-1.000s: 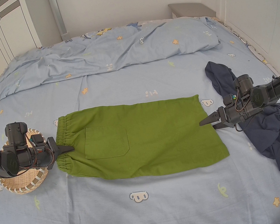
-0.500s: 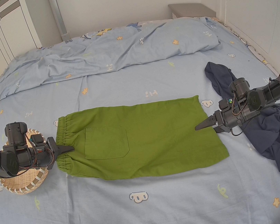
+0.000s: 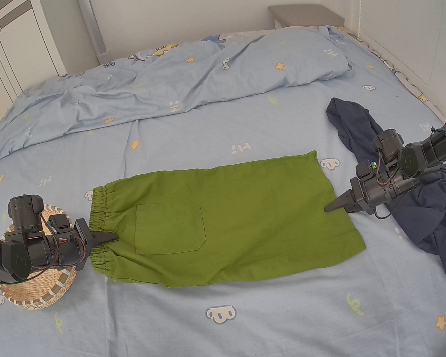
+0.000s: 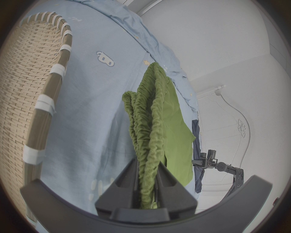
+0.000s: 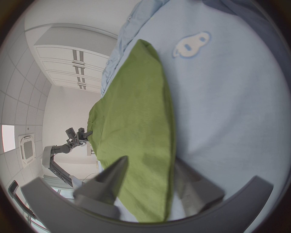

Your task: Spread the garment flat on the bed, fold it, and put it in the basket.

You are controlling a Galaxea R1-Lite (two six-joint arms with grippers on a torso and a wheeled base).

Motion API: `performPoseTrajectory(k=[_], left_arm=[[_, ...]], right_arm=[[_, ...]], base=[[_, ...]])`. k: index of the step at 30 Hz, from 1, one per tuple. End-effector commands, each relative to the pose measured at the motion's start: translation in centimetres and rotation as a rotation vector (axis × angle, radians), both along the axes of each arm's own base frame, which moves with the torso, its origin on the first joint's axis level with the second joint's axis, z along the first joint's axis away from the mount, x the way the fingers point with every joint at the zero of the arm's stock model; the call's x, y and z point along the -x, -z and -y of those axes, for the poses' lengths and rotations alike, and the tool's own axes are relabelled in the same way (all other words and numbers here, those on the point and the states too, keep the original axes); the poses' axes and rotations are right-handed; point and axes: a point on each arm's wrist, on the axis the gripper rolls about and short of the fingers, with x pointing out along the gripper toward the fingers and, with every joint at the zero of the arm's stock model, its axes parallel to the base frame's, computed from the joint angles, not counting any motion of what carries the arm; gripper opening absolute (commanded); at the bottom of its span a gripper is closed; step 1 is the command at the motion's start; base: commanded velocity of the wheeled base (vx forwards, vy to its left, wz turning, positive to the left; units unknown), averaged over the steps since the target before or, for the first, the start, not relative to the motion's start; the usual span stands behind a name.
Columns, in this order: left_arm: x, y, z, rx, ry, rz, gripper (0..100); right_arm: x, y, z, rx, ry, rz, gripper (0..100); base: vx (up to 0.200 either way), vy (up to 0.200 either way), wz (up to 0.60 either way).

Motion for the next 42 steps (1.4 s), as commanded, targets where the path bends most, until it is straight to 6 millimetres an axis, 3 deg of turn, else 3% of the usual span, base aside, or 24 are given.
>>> performPoseTrajectory(k=[1,6,12,16,17,19,24,28,38,42], left_arm=[[0.0,0.0,0.0,0.0,-0.001,0.0,0],[-0.1,0.0,0.0,0.0,-0.001,0.0,0],[-0.1,0.0,0.0,0.002,-0.001,-0.003,0],[0.0,-0.3,-0.1,0.006,-0.002,-0.03,0],[0.0,-0.3,-0.1,0.006,-0.002,-0.03,0],[0.1,-0.7,-0.1,0.008,-0.004,-0.071,0],[1.1,-2.4,0.0,-0.001,0.013,-0.136,0],[2.6,-2.7,0.1,-0.036,0.047,-0.187,0],[8.3,-0.5,0.7,-0.079,0.121,-0.328,0],[11.8,1.0,1.1,-0.095,0.145,-0.387,0]], right_arm=[[0.0,0.0,0.2,-0.016,-0.006,0.01,0],[0.1,-0.2,0.1,-0.017,-0.01,0.012,0],[1.0,-2.8,0.9,-0.021,0.007,0.028,0],[2.7,-6.0,1.5,-0.056,0.0,0.025,0],[2.7,-6.0,1.5,-0.056,0.0,0.025,0],[4.4,-7.7,2.0,-0.056,0.005,0.0,0],[6.4,-9.0,2.9,-0.054,0.026,-0.025,0],[8.1,-8.9,2.8,-0.052,0.026,-0.059,0],[14.1,-6.2,2.4,-0.037,0.004,-0.192,0],[16.8,-4.1,2.2,-0.038,-0.002,-0.235,0]], base=[[0.0,0.0,0.0],[0.0,0.0,0.0],[0.0,0.0,0.0],[0.0,0.0,0.0],[0.0,0.0,0.0],[0.0,0.0,0.0],[0.0,0.0,0.0],[0.0,0.0,0.0],[0.0,0.0,0.0],[0.0,0.0,0.0]])
